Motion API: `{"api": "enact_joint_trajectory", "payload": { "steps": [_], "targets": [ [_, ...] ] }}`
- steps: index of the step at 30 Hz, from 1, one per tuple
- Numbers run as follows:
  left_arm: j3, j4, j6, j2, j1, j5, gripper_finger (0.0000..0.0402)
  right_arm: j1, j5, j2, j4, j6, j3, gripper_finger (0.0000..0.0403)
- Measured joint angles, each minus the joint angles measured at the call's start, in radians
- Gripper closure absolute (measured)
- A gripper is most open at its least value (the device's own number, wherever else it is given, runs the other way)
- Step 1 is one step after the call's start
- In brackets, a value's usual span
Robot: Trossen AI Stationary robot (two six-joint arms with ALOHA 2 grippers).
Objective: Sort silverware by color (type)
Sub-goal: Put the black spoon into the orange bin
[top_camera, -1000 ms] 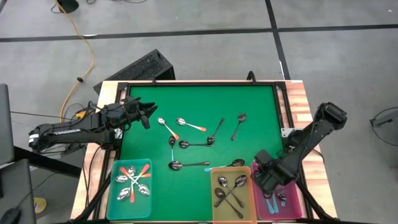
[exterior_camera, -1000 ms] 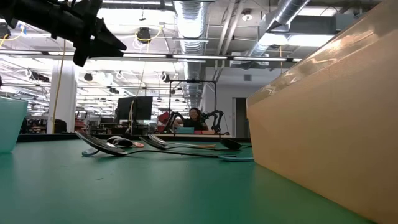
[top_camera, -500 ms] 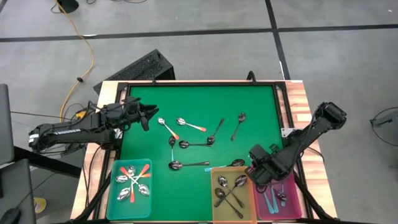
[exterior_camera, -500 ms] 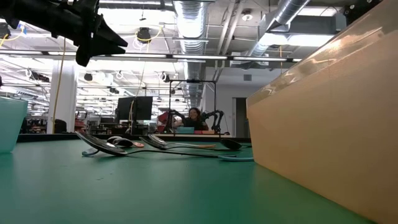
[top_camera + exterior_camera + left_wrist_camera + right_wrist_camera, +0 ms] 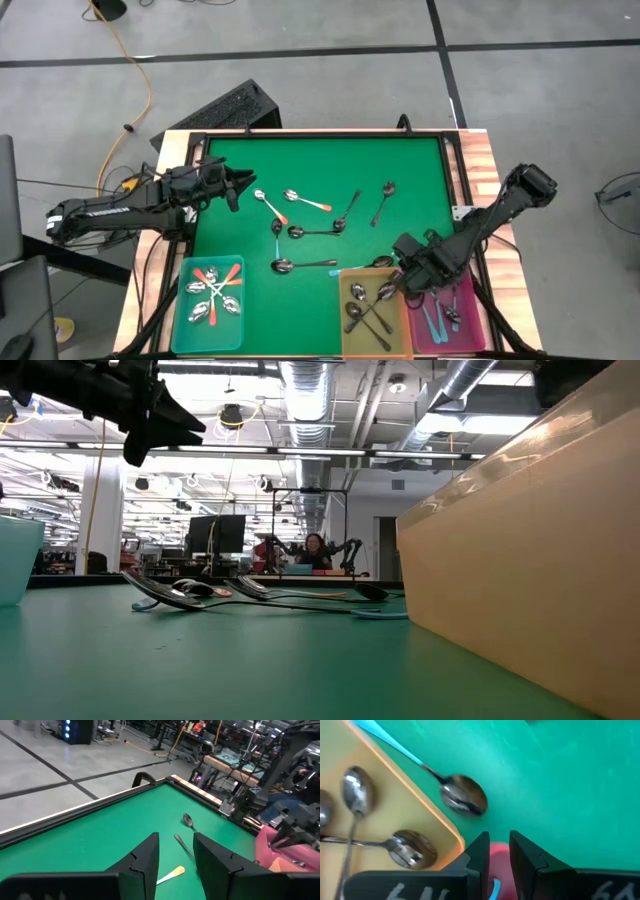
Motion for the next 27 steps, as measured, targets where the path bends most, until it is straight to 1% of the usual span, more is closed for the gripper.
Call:
{"api": "enact_joint_trajectory", "payload": {
  "steps": [4,7,10,12,16,18,21,24,27],
  "targets": [
    [0.022,-0.01,-0.002,0.001,0.0,0.034,0.0296,-0.071,0.013,0.0,0.003,-0.175,0.068,0.032],
    [0.052,-0.009,-0.006,0.0,0.002,0.038,0.0296,-0.119,0.102,0.0,0.021,-0.359,0.122,0.032],
    [0.082,-0.009,0.004,0.0,0.019,0.045,0.0296,-0.175,0.182,0.0,0.086,-0.572,0.171,0.032],
    [0.098,-0.007,0.01,0.0,0.036,0.049,0.0296,-0.225,0.186,-0.006,0.131,-0.709,0.196,0.032],
    [0.106,-0.009,0.016,0.0,0.074,0.073,0.0296,-0.34,0.181,-0.036,0.25,-0.955,0.201,0.032],
    [0.106,-0.025,0.024,0.0,0.094,0.096,0.0296,-0.411,0.142,-0.054,0.294,-1.048,0.201,0.032],
    [0.106,-0.054,0.022,0.001,0.119,0.12,0.0296,-0.515,0.031,-0.08,0.367,-1.132,0.201,0.032],
    [0.106,-0.078,0.054,0.0,0.13,0.152,0.0296,-0.604,-0.111,-0.081,0.473,-1.19,0.201,0.032],
    [0.103,-0.074,0.095,0.005,0.131,0.157,0.0296,-0.67,-0.284,-0.055,0.591,-1.225,0.202,0.032]
  ]
}}
